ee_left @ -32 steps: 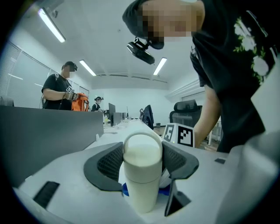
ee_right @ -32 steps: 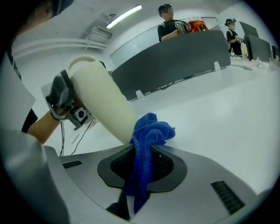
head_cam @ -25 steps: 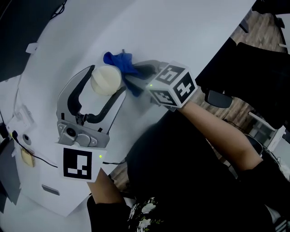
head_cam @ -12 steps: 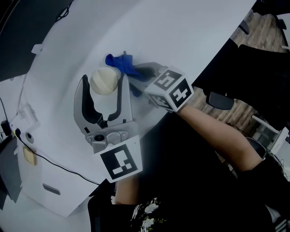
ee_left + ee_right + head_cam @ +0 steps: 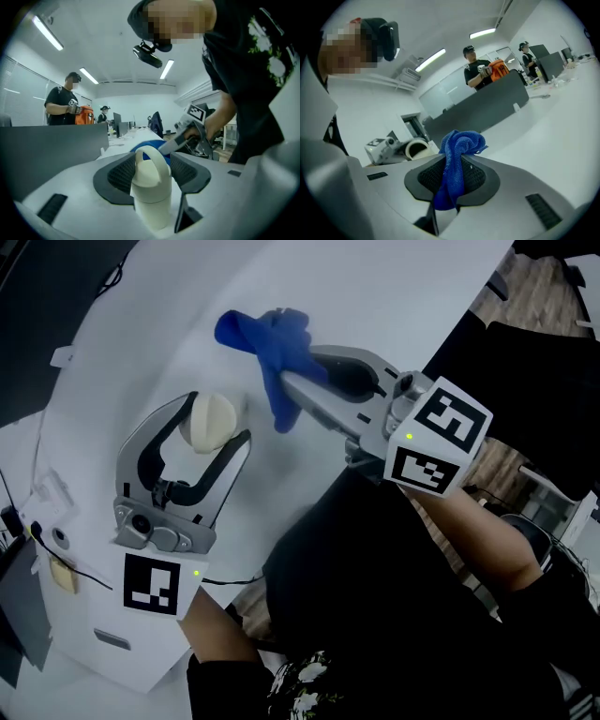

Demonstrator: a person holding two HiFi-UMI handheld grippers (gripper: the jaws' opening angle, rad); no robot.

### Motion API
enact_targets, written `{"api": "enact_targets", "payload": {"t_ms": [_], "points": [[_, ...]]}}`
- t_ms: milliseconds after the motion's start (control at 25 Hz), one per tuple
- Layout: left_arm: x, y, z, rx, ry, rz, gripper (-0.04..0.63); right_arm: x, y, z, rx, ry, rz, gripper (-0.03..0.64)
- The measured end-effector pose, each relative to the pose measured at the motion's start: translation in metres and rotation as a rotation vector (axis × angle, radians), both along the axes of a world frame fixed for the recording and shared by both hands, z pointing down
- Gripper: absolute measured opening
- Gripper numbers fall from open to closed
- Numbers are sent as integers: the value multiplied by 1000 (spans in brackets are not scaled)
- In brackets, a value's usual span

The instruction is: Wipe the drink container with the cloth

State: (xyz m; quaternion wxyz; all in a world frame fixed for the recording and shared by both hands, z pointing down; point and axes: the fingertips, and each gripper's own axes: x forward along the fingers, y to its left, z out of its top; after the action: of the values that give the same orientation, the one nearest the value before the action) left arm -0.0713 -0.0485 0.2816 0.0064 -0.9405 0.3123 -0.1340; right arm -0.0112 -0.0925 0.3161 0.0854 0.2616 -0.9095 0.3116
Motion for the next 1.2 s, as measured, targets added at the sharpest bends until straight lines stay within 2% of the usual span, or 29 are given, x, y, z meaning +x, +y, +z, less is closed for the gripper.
{"api": "enact_targets", "payload": {"t_ms": [120, 240, 320, 400, 600, 720, 880, 960, 1040, 1120, 1200], "points": [[1, -2, -2, 2, 11, 25, 229, -22, -3, -31, 36, -88, -67, 64], [0, 0, -2, 3, 23, 19, 229, -42, 9, -16, 11, -84, -124, 64], [0, -1, -3, 8, 29, 24, 229, -44, 11, 4, -34, -66, -112, 63], [-1, -1, -3, 9, 38, 30, 229, -43, 13, 34, -82, -7, -104, 60], [-1, 0, -3, 18, 54, 39, 229, -42, 26, 115, -171, 226, -151, 52], [0, -2, -3, 16, 51, 26, 229, -39, 27, 127, -171, 269, -142, 52], [0, -2, 1, 15, 17, -48, 229, -39, 28, 128, -173, 267, -144, 52], [4, -3, 5, 29, -21, -94, 286, -39, 29, 129, -172, 276, -156, 54], [6, -3, 6, 33, -41, -146, 303, -39, 31, 130, -171, 286, -161, 54], [6, -4, 3, 51, -43, -221, 313, -39, 31, 130, -163, 290, -156, 54], [2, -6, 0, 68, -33, -333, 318, -39, 29, 130, -141, 297, -144, 54]]}}
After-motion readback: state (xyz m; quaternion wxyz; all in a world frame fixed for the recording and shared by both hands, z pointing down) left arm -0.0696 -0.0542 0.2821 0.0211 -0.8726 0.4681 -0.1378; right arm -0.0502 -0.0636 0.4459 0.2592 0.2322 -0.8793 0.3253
